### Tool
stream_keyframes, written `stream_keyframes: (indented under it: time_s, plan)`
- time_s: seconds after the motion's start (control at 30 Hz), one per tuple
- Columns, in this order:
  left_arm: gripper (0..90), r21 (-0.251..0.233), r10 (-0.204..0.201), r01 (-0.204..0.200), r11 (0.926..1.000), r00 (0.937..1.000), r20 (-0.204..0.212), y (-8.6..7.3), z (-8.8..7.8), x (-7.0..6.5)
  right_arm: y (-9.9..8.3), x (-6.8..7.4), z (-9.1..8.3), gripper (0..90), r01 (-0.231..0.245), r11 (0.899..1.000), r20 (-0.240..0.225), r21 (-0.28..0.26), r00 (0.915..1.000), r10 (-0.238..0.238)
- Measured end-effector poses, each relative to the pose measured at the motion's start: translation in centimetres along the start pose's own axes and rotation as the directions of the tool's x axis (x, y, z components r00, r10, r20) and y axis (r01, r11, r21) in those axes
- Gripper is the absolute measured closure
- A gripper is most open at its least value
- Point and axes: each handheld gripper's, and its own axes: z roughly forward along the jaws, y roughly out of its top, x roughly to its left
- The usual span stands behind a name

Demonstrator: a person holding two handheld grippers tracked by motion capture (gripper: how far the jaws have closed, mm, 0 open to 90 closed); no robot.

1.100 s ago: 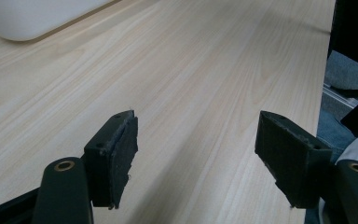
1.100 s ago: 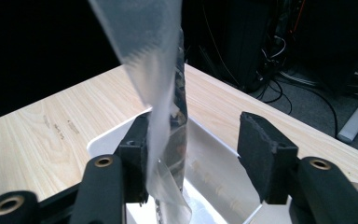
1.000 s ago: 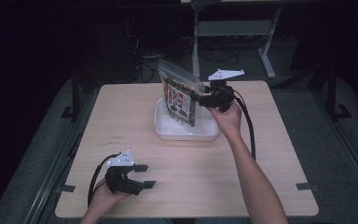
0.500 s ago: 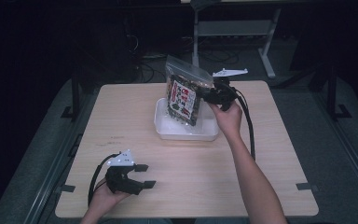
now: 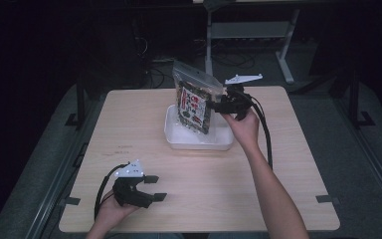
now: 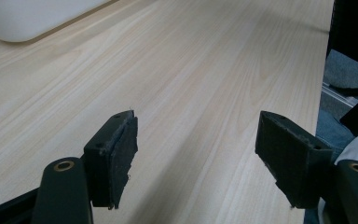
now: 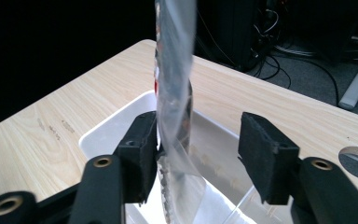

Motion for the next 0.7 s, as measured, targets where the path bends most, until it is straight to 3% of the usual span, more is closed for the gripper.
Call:
stream_keyframes:
  time_s: [0.7]
  plan:
    - [28.5, -0.003, 0.001, -0.001, 1.0000, 1.0000, -0.002, 0.1, 0.0, 0.0, -0.4, 1.0, -1.1, 34.6, 0.034, 0.999, -0.063, -0.001, 0.9974, -0.034]
